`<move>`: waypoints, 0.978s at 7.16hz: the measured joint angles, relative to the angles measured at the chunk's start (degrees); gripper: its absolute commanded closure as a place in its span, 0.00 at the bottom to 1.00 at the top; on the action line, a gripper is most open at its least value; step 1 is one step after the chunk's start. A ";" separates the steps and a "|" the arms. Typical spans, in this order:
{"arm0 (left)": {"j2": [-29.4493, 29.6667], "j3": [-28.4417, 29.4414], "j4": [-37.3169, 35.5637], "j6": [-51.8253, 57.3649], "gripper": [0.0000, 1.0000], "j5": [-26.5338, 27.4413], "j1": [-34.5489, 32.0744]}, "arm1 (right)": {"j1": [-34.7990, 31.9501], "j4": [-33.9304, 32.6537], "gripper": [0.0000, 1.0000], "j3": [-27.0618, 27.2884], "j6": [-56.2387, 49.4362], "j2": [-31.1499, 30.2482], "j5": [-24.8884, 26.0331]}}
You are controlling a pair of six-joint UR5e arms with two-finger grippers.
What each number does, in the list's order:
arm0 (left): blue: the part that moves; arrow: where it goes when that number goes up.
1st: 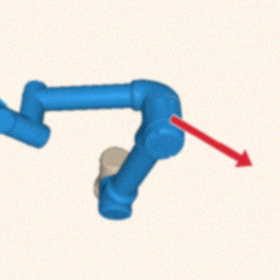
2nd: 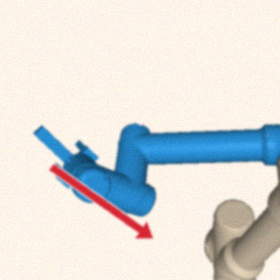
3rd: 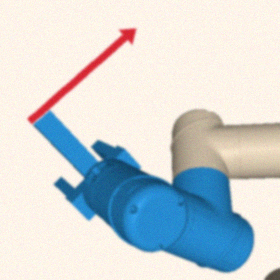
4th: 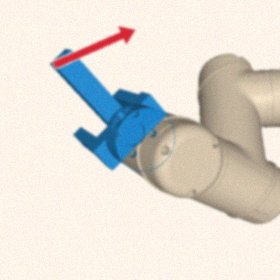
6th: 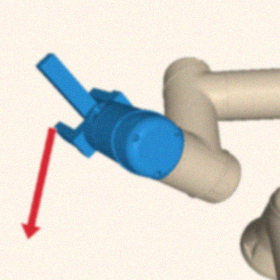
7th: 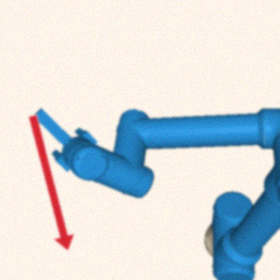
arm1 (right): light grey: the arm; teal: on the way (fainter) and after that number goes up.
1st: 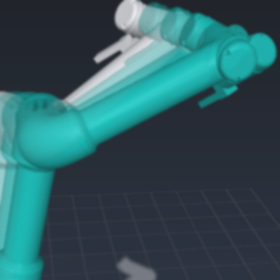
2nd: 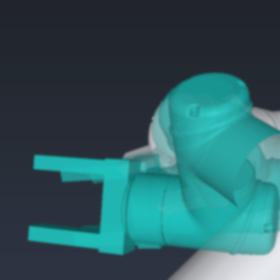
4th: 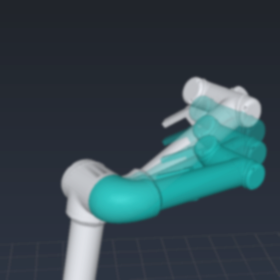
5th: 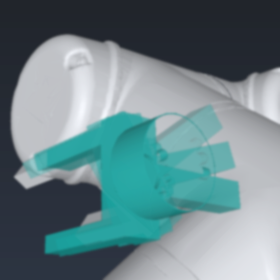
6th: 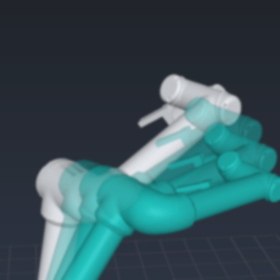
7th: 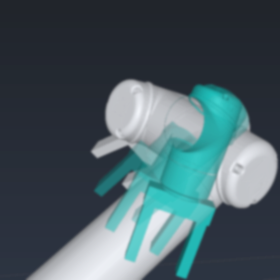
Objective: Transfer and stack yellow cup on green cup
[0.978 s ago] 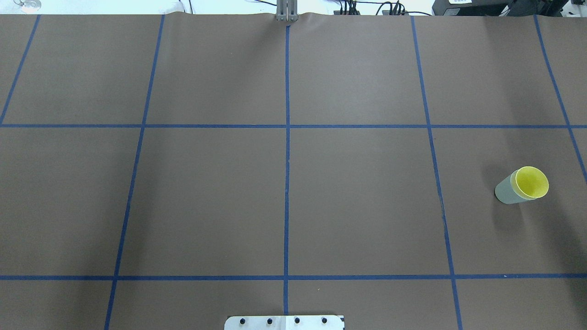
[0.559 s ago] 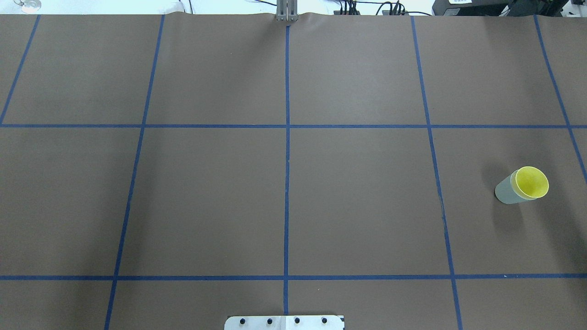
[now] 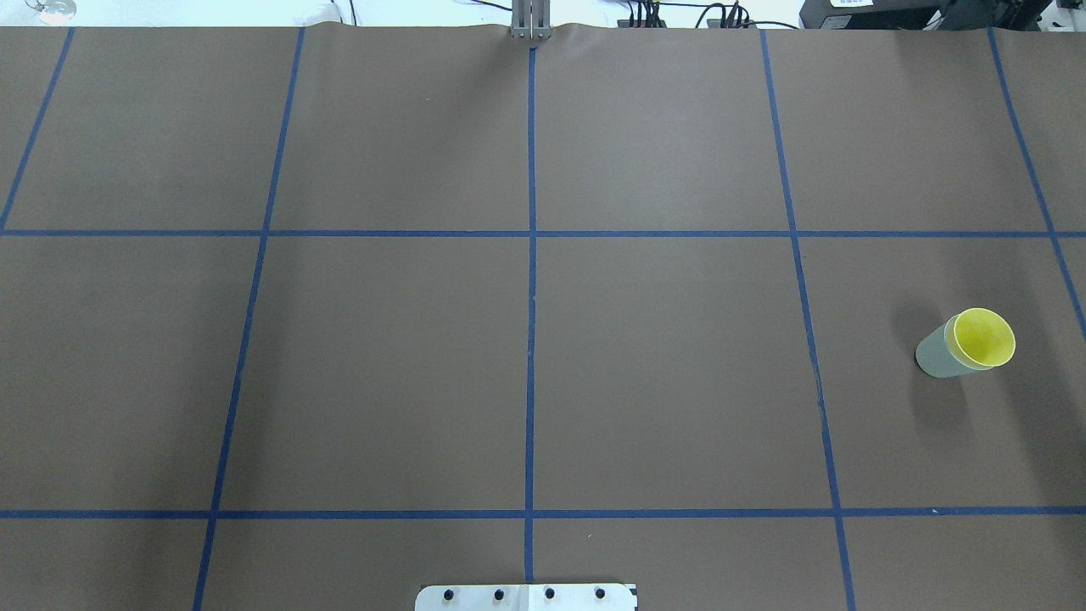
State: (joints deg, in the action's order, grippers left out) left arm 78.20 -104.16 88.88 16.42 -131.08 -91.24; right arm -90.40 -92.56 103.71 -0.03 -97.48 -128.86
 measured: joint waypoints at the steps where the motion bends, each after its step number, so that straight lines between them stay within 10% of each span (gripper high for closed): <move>1: -0.08 0.25 -0.27 -0.12 0.00 -0.26 -0.02 | -0.03 0.06 0.00 -0.52 -0.02 0.00 -0.01; 7: -0.13 0.05 0.21 -12.09 0.00 -1.35 -0.55 | -0.03 0.09 0.00 -1.20 0.03 -0.06 -0.08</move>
State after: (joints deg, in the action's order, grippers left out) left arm 78.07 -104.11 89.09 4.33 -132.44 -91.79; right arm -90.44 -92.46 102.51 0.00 -97.53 -128.94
